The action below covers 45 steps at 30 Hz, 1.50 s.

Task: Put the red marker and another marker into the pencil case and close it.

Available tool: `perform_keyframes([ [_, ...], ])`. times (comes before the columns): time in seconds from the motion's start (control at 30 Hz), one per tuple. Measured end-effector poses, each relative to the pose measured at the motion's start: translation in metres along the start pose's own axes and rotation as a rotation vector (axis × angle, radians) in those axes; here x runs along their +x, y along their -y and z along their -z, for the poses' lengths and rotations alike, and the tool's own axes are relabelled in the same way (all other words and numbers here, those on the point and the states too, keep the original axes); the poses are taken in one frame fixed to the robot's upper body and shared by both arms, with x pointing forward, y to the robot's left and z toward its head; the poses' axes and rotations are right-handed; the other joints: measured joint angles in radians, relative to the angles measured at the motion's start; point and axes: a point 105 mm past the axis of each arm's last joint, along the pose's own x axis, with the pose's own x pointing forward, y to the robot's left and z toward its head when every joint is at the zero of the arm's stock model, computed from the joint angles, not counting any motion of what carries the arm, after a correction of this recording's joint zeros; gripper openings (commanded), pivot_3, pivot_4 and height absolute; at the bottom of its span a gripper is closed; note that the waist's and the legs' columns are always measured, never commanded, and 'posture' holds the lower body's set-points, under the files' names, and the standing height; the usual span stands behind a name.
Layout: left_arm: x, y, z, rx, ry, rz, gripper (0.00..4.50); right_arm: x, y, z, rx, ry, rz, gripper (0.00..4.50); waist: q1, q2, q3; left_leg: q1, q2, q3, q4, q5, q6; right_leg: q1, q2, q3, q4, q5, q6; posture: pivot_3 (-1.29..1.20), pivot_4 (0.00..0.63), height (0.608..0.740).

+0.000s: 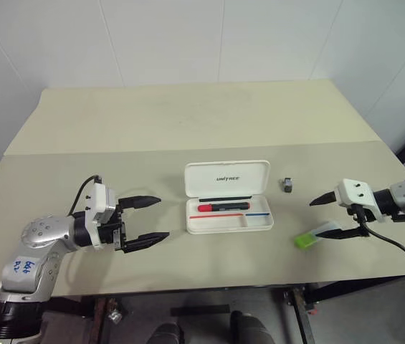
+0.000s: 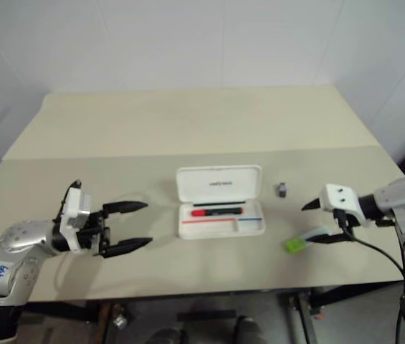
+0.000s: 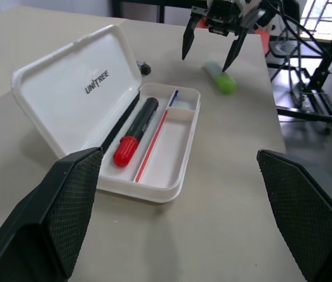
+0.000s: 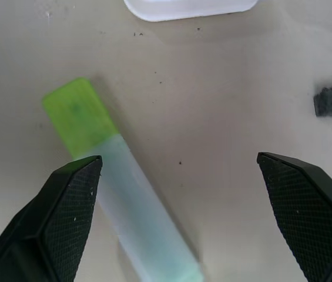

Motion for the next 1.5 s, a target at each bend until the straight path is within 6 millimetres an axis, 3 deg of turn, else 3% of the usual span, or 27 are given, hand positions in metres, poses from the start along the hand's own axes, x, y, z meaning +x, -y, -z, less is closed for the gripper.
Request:
perform_keyframes([
  [0.23,-0.009,0.006,-0.002,-0.006,-0.008,-0.034,4.47,0.002,0.000,-0.002,-0.032,-0.026,-0.057,4.50,-0.008,-0.001,0.000,0.001,0.001,-0.001,0.001,0.000,0.000,0.001,0.000,0.000,0.001,0.000,0.000,0.00,0.150,0.740],
  [0.37,-0.014,0.006,0.000,-0.016,-0.018,-0.062,4.47,-0.001,-0.019,0.011,-0.006,-0.078,-0.137,4.50,-0.006,0.000,0.000,0.000,0.001,-0.001,0.000,-0.001,0.000,0.000,0.000,0.000,0.000,-0.001,-0.001,0.00,0.150,0.740],
  [0.5,-0.014,0.007,0.001,-0.019,-0.019,-0.067,4.47,0.008,-0.026,0.010,-0.008,-0.060,-0.185,4.50,-0.014,0.001,0.001,0.001,0.001,0.001,0.000,-0.001,0.000,0.000,0.001,0.001,0.001,-0.001,-0.001,0.00,0.150,0.740],
  [0.97,-0.011,0.004,-0.005,0.003,-0.010,-0.066,4.47,0.014,-0.027,0.010,-0.025,-0.028,-0.184,4.50,-0.014,0.001,0.000,0.002,0.002,0.001,0.001,-0.001,-0.001,-0.001,0.004,0.001,0.003,-0.001,-0.003,0.00,0.150,0.740],
  [1.07,-0.012,0.004,-0.004,-0.001,-0.013,-0.066,4.50,0.016,-0.027,0.009,-0.037,-0.021,-0.181,3.86,-0.013,0.000,0.000,0.003,0.002,0.001,0.001,-0.001,-0.001,0.000,0.004,0.002,0.004,-0.001,-0.003,0.00,0.150,0.740],
  [1.33,-0.012,0.003,-0.006,0.007,-0.017,-0.064,4.50,0.024,-0.023,0.002,-0.060,0.026,-0.166,1.16,-0.011,0.000,0.000,0.003,0.003,0.001,0.001,-0.002,-0.003,-0.001,0.004,0.001,0.006,-0.002,-0.006,0.00,0.150,0.740],
  [1.5,-0.009,0.001,-0.010,0.023,-0.009,-0.054,4.50,0.025,-0.023,0.002,-0.053,0.046,-0.145,1.16,-0.012,0.000,0.000,0.003,0.003,0.001,0.002,-0.002,-0.003,-0.001,0.005,0.001,0.008,-0.002,-0.006,0.00,0.150,0.740],
])
